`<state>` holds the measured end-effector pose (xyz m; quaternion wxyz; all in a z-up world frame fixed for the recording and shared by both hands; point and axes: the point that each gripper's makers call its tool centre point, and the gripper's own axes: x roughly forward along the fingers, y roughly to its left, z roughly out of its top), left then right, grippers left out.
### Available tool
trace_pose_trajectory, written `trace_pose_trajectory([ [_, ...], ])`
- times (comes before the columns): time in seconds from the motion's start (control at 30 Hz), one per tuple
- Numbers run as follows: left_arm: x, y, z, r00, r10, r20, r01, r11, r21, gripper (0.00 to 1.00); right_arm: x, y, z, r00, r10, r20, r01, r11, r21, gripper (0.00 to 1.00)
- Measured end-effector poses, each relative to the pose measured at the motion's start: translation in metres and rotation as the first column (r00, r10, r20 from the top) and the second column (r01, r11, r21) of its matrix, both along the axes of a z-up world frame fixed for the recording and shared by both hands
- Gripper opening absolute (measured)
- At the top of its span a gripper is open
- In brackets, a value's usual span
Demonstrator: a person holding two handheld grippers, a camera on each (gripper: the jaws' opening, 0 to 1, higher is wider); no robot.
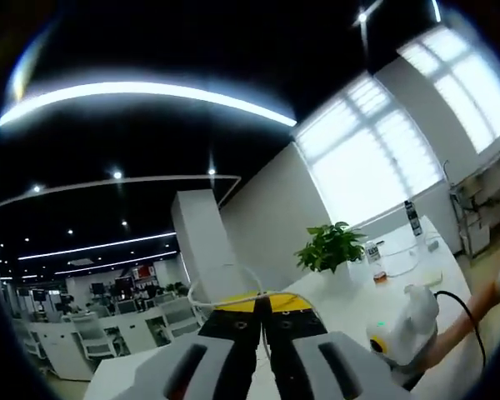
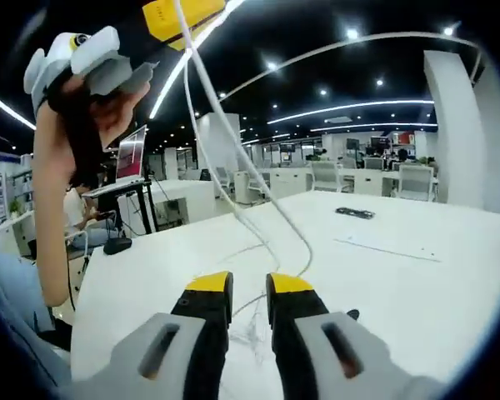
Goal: Peel open the Velcro strap on the desktop, arrange the wired earphones neatly onto it, and close the Velcro strap to secure them.
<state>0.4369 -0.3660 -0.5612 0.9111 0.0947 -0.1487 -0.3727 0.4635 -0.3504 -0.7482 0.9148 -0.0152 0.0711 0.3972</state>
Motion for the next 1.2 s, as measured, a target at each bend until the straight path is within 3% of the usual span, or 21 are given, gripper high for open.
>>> trace_pose_trajectory([
  [0.2, 0.000, -0.003, -0.001, 1.000, -0.009, -0.002, 0.009, 1.000, 0.002, 0.05, 0.008, 0.000, 0.020, 0.995, -0.053, 0.085, 0.052, 0.999, 0.009, 0.18],
  [0.37, -0.002, -0.005, 0.000, 1.000, -0.017, -0.004, 0.017, 1.000, 0.003, 0.05, 0.013, 0.003, 0.031, 0.992, -0.070, 0.104, 0.066, 0.997, 0.048, 0.17],
  [0.53, -0.002, 0.000, 0.007, 1.000, -0.006, 0.011, 0.007, 1.000, -0.008, 0.05, 0.017, 0.007, 0.031, 0.991, -0.068, 0.114, 0.064, 0.997, 0.043, 0.07],
  [0.8, -0.005, 0.002, 0.027, 0.999, -0.010, 0.031, 0.011, 1.000, -0.014, 0.05, 0.033, 0.004, 0.020, 0.996, -0.065, 0.064, 0.062, 0.997, 0.043, 0.04],
  [1.2, -0.018, -0.009, 0.047, 0.994, -0.079, 0.070, 0.082, 0.996, -0.042, 0.05, 0.053, 0.009, 0.001, 0.997, -0.078, -0.003, 0.078, 0.997, 0.025, 0.04],
])
